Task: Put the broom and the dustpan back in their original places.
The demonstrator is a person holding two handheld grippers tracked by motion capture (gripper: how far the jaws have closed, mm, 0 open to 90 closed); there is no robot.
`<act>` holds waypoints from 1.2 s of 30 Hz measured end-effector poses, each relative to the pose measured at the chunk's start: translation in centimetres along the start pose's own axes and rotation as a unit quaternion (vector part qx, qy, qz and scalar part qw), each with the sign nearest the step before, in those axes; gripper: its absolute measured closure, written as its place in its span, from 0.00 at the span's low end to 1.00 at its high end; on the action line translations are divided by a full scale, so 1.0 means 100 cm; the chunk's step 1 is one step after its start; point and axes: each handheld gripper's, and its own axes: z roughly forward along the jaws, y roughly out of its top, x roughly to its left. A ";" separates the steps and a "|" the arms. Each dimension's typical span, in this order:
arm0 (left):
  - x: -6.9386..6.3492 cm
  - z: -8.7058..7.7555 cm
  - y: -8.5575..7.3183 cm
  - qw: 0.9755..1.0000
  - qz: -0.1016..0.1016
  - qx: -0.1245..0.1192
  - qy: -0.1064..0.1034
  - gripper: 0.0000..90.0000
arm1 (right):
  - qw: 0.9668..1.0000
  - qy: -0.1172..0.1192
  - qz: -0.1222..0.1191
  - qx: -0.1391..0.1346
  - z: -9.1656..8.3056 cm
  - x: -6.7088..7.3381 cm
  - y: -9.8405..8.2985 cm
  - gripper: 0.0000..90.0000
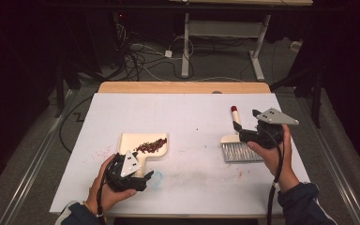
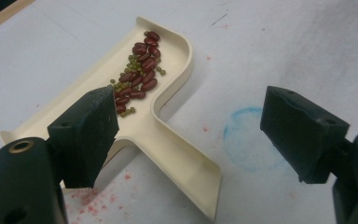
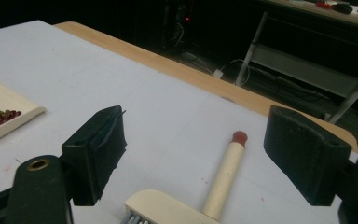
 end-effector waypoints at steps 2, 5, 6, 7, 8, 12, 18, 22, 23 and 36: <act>0.000 0.000 0.000 1.000 0.005 -0.004 0.001 0.20 | 1.000 0.001 -0.005 0.001 -0.002 0.002 -0.001 0.23; 0.000 0.000 0.000 1.000 0.005 -0.003 0.001 0.20 | 1.000 0.005 -0.011 0.001 -0.005 0.004 -0.004 0.24; 0.000 0.000 0.000 1.000 0.006 -0.003 0.003 0.20 | 1.000 0.005 -0.011 0.001 -0.007 0.005 -0.004 0.24; 0.000 0.000 0.000 1.000 0.007 -0.004 0.004 0.20 | 1.000 0.006 -0.011 0.000 -0.008 0.005 -0.005 0.24; 0.000 0.000 0.000 1.000 0.003 -0.004 0.001 0.20 | 1.000 0.006 -0.013 -0.001 -0.010 0.006 -0.006 0.24; -0.001 0.000 0.001 1.000 0.004 -0.008 0.002 0.20 | 1.000 0.013 -0.020 -0.004 -0.015 0.008 -0.009 0.24; -0.001 0.000 0.001 1.000 0.005 -0.007 0.001 0.20 | 0.999 0.019 -0.029 -0.006 -0.021 0.009 -0.015 0.24; -0.001 0.000 0.001 1.000 0.006 -0.007 0.002 0.20 | 0.999 0.023 -0.033 -0.009 -0.025 0.009 -0.020 0.23; -0.001 0.001 0.001 1.000 0.008 -0.005 0.003 0.20 | 0.999 0.024 -0.034 -0.010 -0.026 0.009 -0.021 0.22; -0.002 0.001 0.001 1.000 0.010 -0.003 0.004 0.20 | 0.998 0.044 -0.046 -0.025 -0.034 0.007 -0.036 0.22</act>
